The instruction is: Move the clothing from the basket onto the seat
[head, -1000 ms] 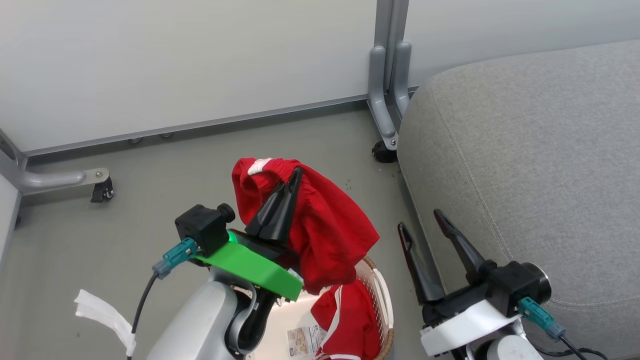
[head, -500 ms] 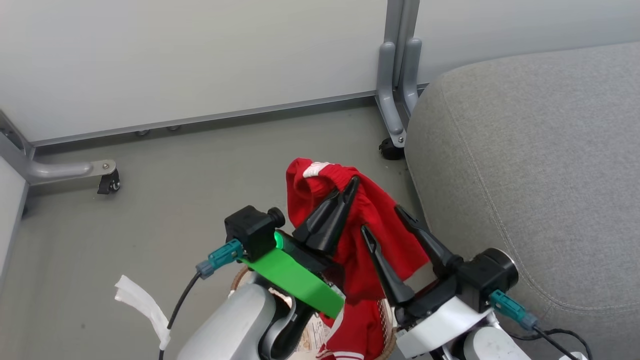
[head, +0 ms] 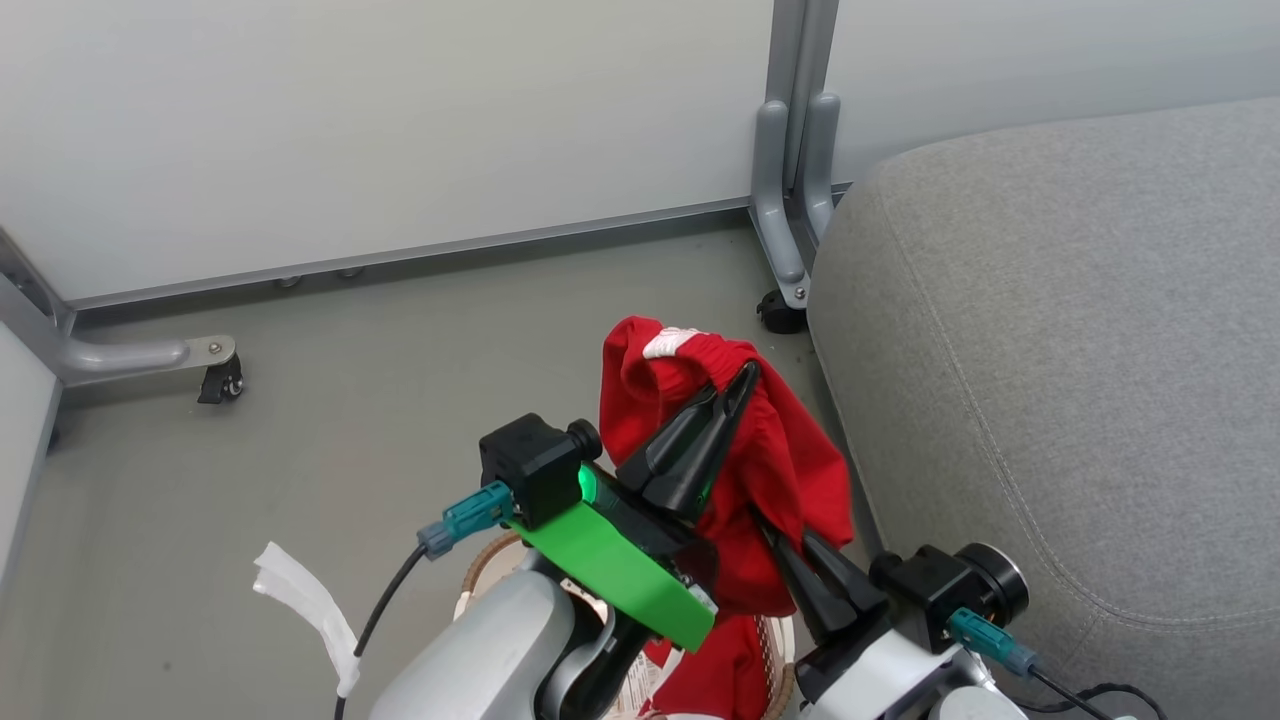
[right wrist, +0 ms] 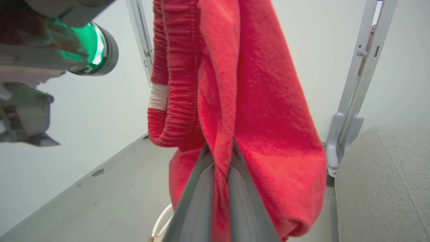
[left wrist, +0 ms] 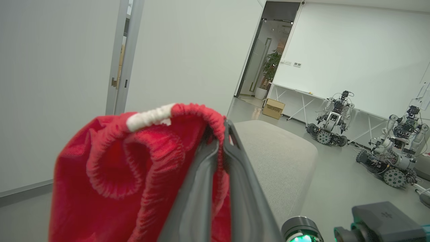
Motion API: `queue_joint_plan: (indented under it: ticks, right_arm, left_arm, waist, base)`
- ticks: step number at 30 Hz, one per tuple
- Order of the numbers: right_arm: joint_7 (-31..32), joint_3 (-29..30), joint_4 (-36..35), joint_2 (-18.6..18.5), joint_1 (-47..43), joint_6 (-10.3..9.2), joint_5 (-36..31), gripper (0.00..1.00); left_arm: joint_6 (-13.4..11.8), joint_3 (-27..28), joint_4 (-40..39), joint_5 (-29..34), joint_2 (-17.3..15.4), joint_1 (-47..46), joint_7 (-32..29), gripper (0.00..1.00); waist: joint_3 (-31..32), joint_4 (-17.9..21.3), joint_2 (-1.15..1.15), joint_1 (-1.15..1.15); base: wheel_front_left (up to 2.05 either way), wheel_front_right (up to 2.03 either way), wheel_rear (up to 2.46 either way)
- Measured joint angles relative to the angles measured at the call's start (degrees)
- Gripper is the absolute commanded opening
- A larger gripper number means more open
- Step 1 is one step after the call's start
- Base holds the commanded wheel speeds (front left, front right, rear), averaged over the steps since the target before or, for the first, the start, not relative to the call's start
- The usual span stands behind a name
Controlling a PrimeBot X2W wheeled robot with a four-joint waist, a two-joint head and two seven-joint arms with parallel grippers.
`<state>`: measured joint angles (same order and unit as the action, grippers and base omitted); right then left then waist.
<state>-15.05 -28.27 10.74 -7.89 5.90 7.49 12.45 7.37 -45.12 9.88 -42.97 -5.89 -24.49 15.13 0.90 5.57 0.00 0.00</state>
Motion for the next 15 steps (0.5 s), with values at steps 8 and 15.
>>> queue_joint_plan:
  ticks: [8,15]
  right_arm:
    - [0.00,-0.09,-0.16,-0.23,-0.48,0.00,0.05,0.00]
    - [0.00,-0.07,-0.25,-0.29,-0.60,0.00,0.16,0.00]
  left_arm:
    - [0.00,-0.58,1.72,-0.11,-0.29,0.03,0.00,0.00]
    - [0.00,-0.93,2.85,-0.86,-0.26,0.03,-0.47,0.00]
  waist:
    - [-0.10,0.28,0.00,0.00]
    - [-0.60,0.25,0.00,0.00]
  base:
    - [0.00,0.00,0.00]
    - [0.00,0.00,0.00]
